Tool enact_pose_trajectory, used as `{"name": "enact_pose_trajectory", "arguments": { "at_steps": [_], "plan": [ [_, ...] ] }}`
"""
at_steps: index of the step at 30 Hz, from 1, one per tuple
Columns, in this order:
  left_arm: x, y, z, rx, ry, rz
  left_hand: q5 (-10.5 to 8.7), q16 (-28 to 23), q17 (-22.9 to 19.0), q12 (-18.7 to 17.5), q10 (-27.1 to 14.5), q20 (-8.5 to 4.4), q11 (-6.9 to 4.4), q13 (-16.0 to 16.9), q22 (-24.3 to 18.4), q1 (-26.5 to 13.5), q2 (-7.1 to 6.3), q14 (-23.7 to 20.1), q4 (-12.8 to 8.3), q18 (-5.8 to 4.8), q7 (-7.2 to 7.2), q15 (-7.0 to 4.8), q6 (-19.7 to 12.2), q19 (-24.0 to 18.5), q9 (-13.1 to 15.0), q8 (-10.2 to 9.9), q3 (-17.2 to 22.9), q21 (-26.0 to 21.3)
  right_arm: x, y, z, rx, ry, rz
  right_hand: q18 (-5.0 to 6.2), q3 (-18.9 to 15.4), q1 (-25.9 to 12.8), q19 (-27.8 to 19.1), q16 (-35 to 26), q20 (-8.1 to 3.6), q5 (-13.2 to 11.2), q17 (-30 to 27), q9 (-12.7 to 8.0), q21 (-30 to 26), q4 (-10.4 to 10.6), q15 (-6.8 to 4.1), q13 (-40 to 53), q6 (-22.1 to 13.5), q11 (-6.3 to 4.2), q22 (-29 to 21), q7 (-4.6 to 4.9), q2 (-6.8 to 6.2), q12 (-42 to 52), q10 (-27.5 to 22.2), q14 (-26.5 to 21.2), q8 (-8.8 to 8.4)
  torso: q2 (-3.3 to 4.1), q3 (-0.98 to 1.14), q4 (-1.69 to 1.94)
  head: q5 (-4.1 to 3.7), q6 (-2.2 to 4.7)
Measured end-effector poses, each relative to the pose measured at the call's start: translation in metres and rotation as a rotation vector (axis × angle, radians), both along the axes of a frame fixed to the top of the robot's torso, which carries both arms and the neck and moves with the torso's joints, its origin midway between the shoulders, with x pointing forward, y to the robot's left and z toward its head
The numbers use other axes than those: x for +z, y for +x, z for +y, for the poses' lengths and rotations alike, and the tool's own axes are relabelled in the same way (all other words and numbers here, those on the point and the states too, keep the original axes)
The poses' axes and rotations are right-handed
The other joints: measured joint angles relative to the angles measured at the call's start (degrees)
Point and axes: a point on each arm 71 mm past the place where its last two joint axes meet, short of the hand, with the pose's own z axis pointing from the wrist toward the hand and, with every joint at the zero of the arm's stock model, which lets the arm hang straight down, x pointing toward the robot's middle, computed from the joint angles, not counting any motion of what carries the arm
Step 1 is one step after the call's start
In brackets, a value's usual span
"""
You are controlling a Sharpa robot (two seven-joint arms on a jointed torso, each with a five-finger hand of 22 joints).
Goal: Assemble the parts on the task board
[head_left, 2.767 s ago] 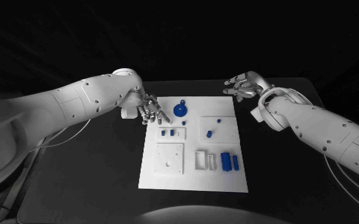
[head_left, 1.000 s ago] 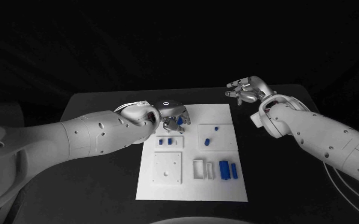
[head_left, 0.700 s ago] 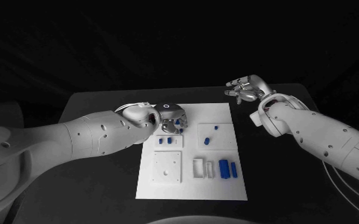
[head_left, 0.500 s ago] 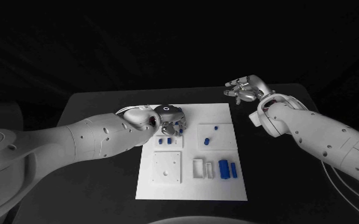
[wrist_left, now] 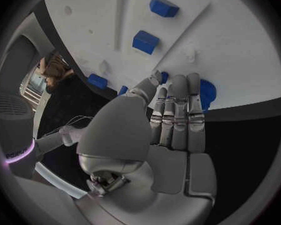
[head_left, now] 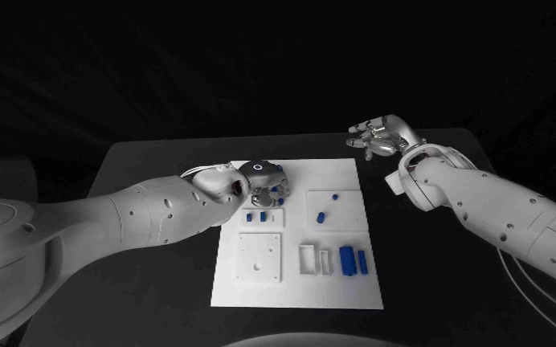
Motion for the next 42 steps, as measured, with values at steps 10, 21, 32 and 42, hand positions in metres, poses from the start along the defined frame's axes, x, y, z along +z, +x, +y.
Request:
{"name": "enact_pose_trajectory", "arguments": {
  "at_steps": [10,21,32,42],
  "plan": [
    [-0.0004,0.0019,0.0016,0.011,0.002,-0.002,0.23,0.36,0.06,0.00,1.45,-0.13,-0.19,0.00,-0.01,-0.18,0.94,0.00,-0.45,-0.01,0.71,0.00,0.72,-0.55,0.01,0.00,1.54,1.81,-0.0007,0.0001,0.0009,0.006,-0.001,0.008,0.00,0.00,0.00,0.00,0.02,0.00,0.46,-0.10,0.00,0.00,0.00,0.00,-0.17,0.03,0.01,0.05,-0.03,0.00,-0.22,-0.01,0.00,0.00,-0.04,0.03,0.03,-0.09,-0.10],
    [-0.0024,0.0022,0.0006,0.017,0.014,0.019,0.23,0.36,0.07,0.00,1.53,-0.21,-0.11,0.00,-0.02,-0.23,0.99,-0.21,-0.81,0.84,0.71,-0.21,0.72,-1.07,0.01,0.00,1.90,3.02,-0.0015,0.0000,0.0018,0.014,-0.003,0.019,-0.06,0.00,0.00,0.00,0.02,0.00,0.46,-0.18,0.00,0.00,0.00,0.21,-0.25,0.07,0.02,0.04,-0.07,0.00,-0.22,-0.02,-0.20,0.00,-0.05,0.03,0.06,-0.12,-0.10],
    [-0.0056,0.0012,-0.0031,0.016,0.019,0.038,0.23,0.36,-0.04,0.00,0.73,-0.11,-0.01,0.01,-0.02,-0.23,0.99,-0.22,-0.97,0.90,0.09,-0.22,0.09,-1.57,-0.07,0.00,1.73,3.46,-0.0019,0.0001,0.0024,0.016,-0.003,0.023,-0.10,0.00,0.00,0.00,0.02,0.00,0.46,-0.27,0.00,0.00,0.00,0.21,-0.25,0.10,0.02,0.04,-0.09,0.00,-0.22,-0.02,-0.20,0.00,-0.04,0.06,0.05,-0.13,-0.18],
    [-0.0058,0.0020,-0.0069,0.014,0.019,0.046,0.23,0.36,-0.11,0.05,0.55,-0.11,-0.33,0.00,0.02,-0.52,1.29,-0.21,-1.16,0.90,0.29,-0.22,0.54,-1.56,-0.06,0.00,1.91,3.68,-0.0018,0.0001,0.0034,0.017,-0.003,0.023,-0.36,0.16,0.00,0.00,0.01,0.00,0.45,-0.27,0.00,0.00,0.15,0.20,-0.30,0.31,0.02,0.04,0.02,0.00,-0.22,-0.02,-0.20,0.00,-0.05,0.05,0.03,0.12,-0.01]
  ]
}}
